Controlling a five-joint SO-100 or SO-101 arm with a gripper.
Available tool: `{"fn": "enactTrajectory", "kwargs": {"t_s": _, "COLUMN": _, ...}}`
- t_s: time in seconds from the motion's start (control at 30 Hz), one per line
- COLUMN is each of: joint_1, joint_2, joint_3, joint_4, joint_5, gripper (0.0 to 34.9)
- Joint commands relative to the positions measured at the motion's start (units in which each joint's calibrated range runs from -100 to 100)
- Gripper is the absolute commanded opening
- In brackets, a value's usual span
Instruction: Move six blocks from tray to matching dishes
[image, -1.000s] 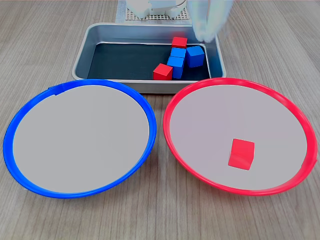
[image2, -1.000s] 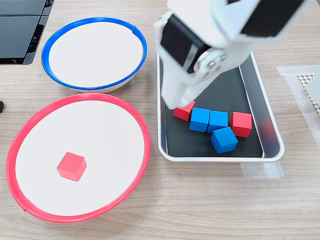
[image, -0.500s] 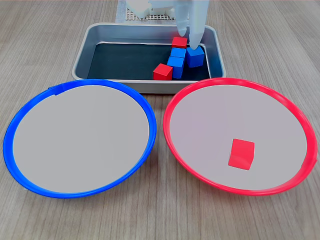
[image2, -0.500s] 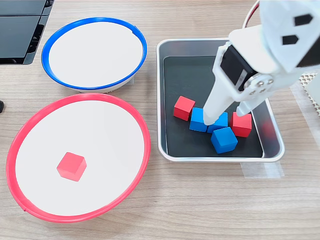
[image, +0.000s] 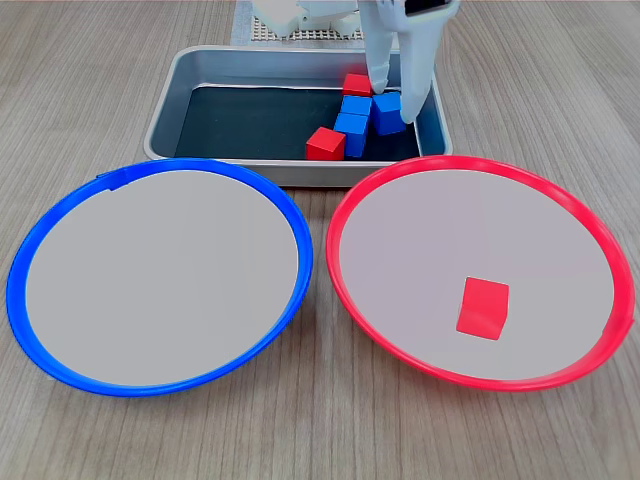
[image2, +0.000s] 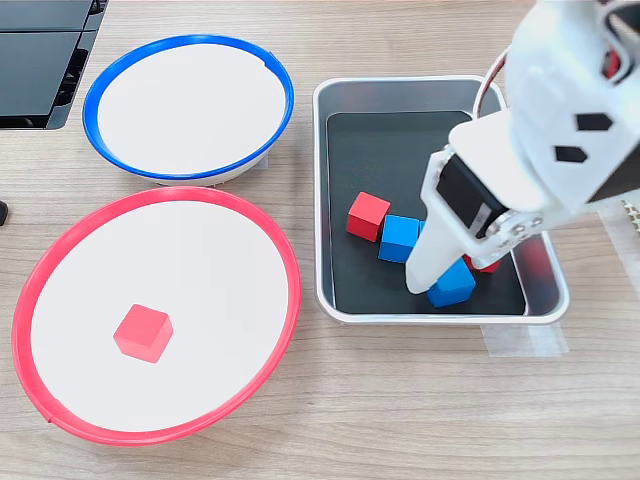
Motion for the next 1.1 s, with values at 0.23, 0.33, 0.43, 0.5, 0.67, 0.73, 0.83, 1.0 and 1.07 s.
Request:
{"fn": "enactTrajectory", "kwargs": {"t_s": 0.23, "joint_1": 0.64, "joint_2": 2.76, "joint_3": -5.43, "joint_4": 1.33, "joint_5": 0.24, "gripper": 0.1}}
{"fn": "enactTrajectory", "kwargs": {"t_s": 0.33, "joint_1": 6.38, "joint_2": 2.59, "joint_3": -15.90, "joint_4": 8.51, "joint_5": 0.15, "gripper": 0.1}}
{"fn": "enactTrajectory", "kwargs": {"t_s": 0.43, "joint_1": 15.79, "joint_2": 5.92, "joint_3": -30.56, "joint_4": 11.07, "joint_5": -1.71, "gripper": 0.1}}
{"fn": "enactTrajectory", "kwargs": {"t_s": 0.5, "joint_1": 21.07, "joint_2": 11.21, "joint_3": -40.02, "joint_4": 10.08, "joint_5": -2.54, "gripper": 0.1}}
{"fn": "enactTrajectory", "kwargs": {"t_s": 0.67, "joint_1": 27.75, "joint_2": 30.57, "joint_3": -61.33, "joint_4": 7.44, "joint_5": -3.42, "gripper": 0.1}}
{"fn": "enactTrajectory", "kwargs": {"t_s": 0.73, "joint_1": 28.50, "joint_2": 34.06, "joint_3": -64.33, "joint_4": 6.28, "joint_5": -3.32, "gripper": 0.2}}
{"fn": "enactTrajectory", "kwargs": {"t_s": 0.83, "joint_1": 29.82, "joint_2": 38.67, "joint_3": -67.52, "joint_4": 3.15, "joint_5": -3.08, "gripper": 0.2}}
{"fn": "enactTrajectory", "kwargs": {"t_s": 1.0, "joint_1": 31.51, "joint_2": 42.34, "joint_3": -68.52, "joint_4": 0.34, "joint_5": -1.51, "gripper": 17.1}}
{"fn": "enactTrajectory", "kwargs": {"t_s": 1.07, "joint_1": 32.17, "joint_2": 41.57, "joint_3": -67.52, "joint_4": 0.34, "joint_5": -0.59, "gripper": 22.9}}
